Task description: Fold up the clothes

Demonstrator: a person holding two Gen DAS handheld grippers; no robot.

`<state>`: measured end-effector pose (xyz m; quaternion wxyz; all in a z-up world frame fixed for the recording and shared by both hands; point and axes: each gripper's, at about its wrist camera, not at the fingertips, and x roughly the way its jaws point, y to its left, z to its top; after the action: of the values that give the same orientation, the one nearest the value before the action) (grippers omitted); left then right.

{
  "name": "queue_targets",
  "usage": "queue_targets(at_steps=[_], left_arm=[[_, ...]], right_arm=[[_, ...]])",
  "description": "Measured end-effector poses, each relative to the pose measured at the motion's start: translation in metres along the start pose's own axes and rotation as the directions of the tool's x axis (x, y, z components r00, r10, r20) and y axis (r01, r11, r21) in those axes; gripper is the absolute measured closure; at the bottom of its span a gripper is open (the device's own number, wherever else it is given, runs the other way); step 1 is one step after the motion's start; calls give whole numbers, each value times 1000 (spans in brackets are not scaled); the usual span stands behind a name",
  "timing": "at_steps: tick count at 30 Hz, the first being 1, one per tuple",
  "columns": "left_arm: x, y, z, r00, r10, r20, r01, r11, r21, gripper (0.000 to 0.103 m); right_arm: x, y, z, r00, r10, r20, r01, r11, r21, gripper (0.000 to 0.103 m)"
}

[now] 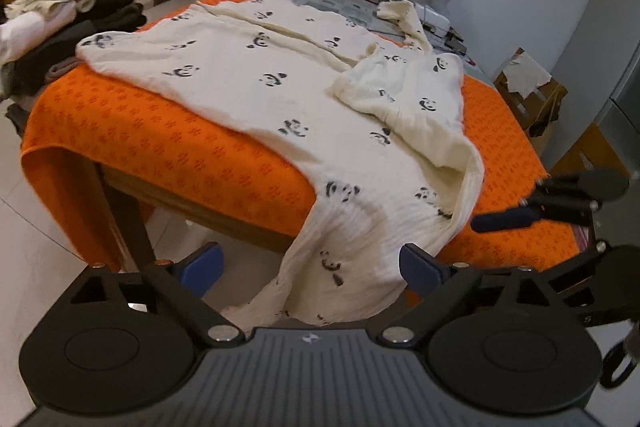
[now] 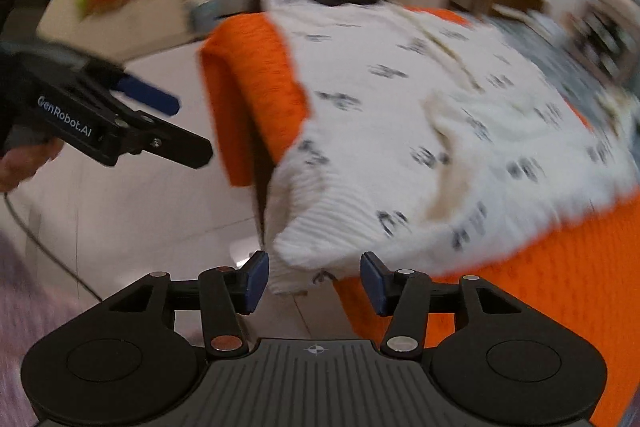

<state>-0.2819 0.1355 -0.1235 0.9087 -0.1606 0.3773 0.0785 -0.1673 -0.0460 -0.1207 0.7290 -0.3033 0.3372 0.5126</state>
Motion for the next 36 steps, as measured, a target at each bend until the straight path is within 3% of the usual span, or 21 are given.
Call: queue_targets(at_steps=[5,10,13,18,21,22,23,24,25,26,29,32,36], left_arm=[[-1,6,-8,1000,31,3,-30,999,-36,0],[0,11,-17,996,91,15,-90,994,-54,0],[-1,12,-25,994,109,29,-108,993,-49,0],[1,13,-42,992,110,56,-108,993,-43,0],[3,13,-49,991,120,55,-117,991,-61,0],[1,12,-50,991,120,59,-116,991,-63,0],[0,11,-51,991,120,63,-116,991,-65,0],[-2,9,-51,991,119,67,-114,991,-64,0],[-3,7,-52,991,117,71,-113,992,-62,0],[-5,5,-52,990,116,75,-112,992,-59,0],[-4,-8,-50,991,111,77,-110,994,-15,0],[0,-26,-45,991,97,89,-101,994,37,0],[13,-50,-34,990,80,118,-90,992,86,0]], right_arm=[[19,19,5,995,92,-25,-96,953,-288,48],[47,40,-6,993,105,-57,-119,809,-576,48],[62,51,-25,997,68,-43,-78,686,-724,48],[81,63,-65,1000,-12,25,28,435,-900,48],[94,67,-88,994,-52,97,107,248,-963,49],[98,69,-96,991,-61,123,132,179,-975,55],[100,68,-100,988,-66,139,147,133,-980,74],[101,67,-101,986,-74,152,159,103,-982,83],[99,65,-98,984,-82,161,169,101,-980,95],[94,63,-92,983,-76,169,177,123,-977,97],[71,58,-69,979,-52,199,205,216,-955,98],[39,55,-40,981,-9,194,185,349,-919,98],[8,52,-7,984,32,173,144,420,-896,98]])
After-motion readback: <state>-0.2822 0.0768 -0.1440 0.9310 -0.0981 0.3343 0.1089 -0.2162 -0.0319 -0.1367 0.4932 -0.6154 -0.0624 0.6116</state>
